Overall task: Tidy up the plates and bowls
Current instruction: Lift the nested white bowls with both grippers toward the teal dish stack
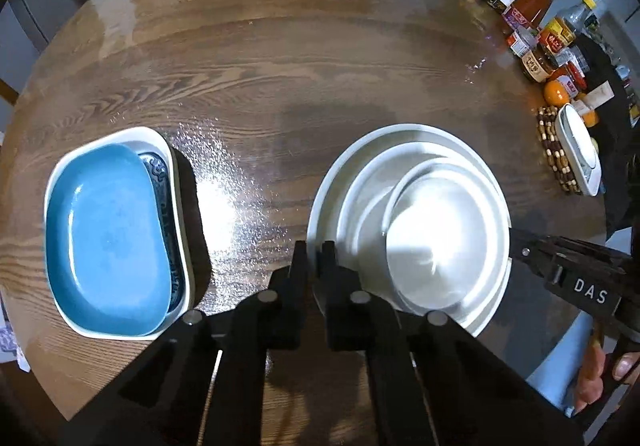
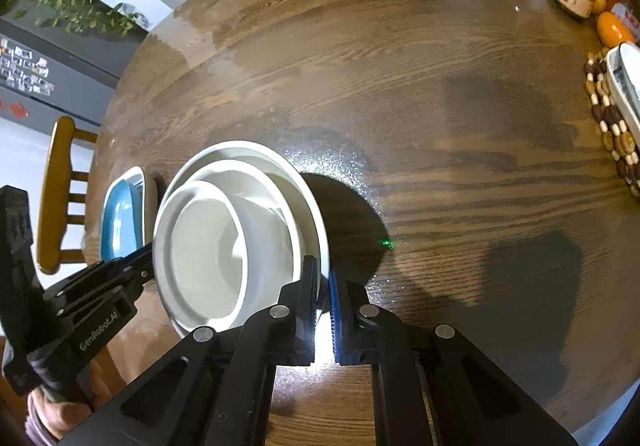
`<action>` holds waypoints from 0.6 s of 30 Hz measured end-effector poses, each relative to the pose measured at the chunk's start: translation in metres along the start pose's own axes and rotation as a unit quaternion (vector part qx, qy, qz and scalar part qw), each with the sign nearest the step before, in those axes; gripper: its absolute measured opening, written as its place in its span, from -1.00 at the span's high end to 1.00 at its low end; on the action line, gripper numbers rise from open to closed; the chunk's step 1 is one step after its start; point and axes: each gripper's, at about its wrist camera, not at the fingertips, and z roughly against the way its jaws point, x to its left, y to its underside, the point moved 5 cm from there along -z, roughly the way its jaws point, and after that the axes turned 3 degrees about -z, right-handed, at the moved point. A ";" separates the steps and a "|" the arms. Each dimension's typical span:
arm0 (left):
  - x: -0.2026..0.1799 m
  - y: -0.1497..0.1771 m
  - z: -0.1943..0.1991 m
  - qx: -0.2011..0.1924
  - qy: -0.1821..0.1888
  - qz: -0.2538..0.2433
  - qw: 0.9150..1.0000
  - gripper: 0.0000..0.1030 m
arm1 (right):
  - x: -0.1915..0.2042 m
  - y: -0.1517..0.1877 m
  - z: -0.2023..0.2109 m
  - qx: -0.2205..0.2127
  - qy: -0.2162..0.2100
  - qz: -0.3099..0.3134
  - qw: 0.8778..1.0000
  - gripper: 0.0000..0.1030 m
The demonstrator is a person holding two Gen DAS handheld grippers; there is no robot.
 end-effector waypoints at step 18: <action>0.002 0.000 0.017 -0.038 -0.018 -0.012 0.999 0.99 | 0.007 0.005 0.007 -0.024 0.005 -0.009 1.000 0.82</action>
